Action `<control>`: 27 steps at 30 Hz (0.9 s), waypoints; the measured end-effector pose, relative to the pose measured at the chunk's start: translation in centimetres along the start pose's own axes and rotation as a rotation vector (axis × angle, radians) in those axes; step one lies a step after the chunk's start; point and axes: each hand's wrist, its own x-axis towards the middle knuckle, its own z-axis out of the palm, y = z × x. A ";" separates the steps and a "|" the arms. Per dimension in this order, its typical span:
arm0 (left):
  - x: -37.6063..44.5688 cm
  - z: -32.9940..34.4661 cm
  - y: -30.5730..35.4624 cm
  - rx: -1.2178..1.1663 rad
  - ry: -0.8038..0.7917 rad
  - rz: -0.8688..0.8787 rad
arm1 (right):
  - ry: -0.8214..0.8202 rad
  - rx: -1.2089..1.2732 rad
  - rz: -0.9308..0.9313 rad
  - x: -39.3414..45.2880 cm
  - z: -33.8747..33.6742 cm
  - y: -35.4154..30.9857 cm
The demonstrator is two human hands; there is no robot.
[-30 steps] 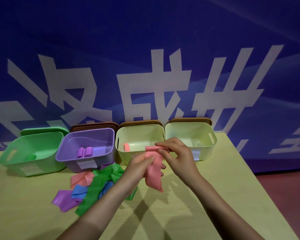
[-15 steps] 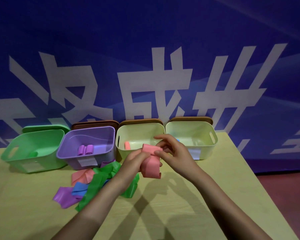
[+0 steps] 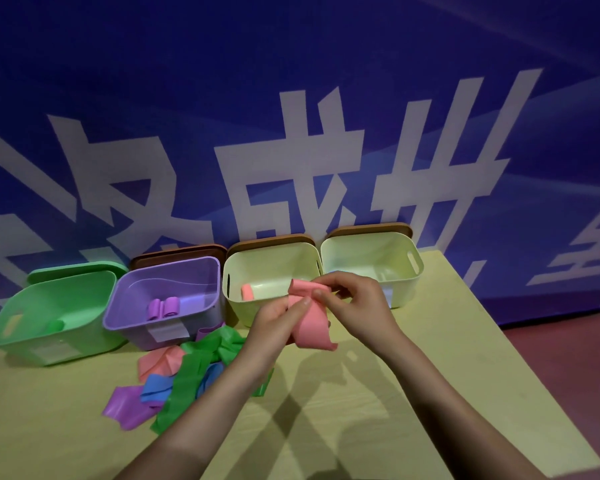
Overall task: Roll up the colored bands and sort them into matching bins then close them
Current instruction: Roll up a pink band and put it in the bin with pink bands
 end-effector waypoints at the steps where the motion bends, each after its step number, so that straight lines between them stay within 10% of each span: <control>1: 0.0 0.2 0.0 -0.021 -0.002 -0.002 | 0.006 0.005 0.007 0.0 -0.1 0.0; 20: 0.1 0.9 0.2 0.089 0.286 0.055 | -0.125 -0.252 -0.318 1.3 -0.3 1.3; 27: 0.1 0.4 0.3 0.050 0.233 0.069 | -0.145 0.186 0.044 0.2 0.6 0.5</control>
